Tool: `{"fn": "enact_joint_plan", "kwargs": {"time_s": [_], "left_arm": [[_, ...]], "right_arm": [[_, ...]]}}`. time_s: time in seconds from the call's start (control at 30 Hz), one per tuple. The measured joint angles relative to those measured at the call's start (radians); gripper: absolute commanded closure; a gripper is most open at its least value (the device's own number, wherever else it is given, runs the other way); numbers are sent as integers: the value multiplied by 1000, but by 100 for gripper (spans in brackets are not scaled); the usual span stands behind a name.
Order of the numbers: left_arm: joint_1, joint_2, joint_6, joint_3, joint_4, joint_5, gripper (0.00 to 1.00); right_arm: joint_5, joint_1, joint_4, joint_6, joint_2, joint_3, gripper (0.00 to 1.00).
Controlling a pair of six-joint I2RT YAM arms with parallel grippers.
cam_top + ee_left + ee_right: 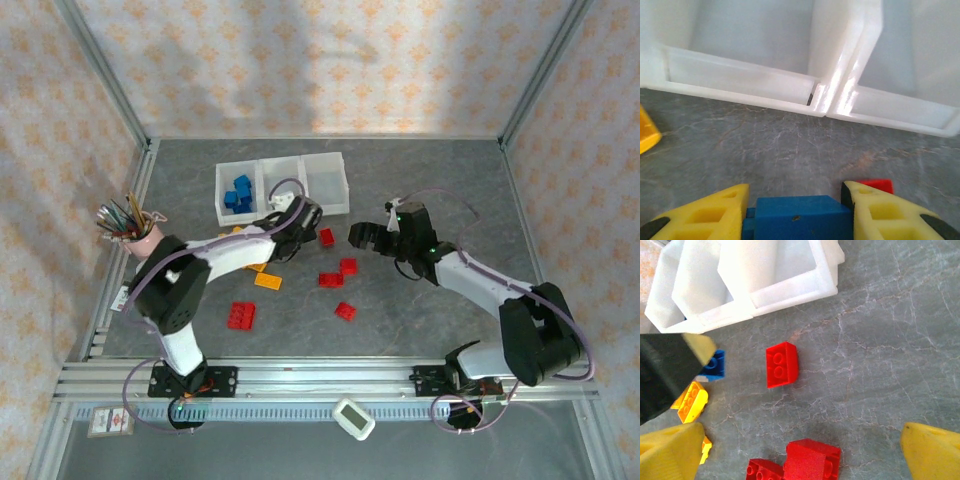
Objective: Sort the legos into containers by color
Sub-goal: Pick up the lego from the center of the table, then place the lego in the container.
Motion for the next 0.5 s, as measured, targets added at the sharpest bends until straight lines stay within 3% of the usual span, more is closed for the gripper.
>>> {"fn": "enact_joint_plan", "kwargs": {"time_s": [0.23,0.37,0.5], "left_arm": [[53,-212,49,-53,-39,-81,65],[165,-238,101,-36,-51,-116,65],[282,-171,151,38,-66,-135,65]], "right_arm": [[-15,13,-27,-21,-11,27,0],[-5,77,-33,-21,5,48,0],[-4,134,-26,-20,61,98,0]]}}
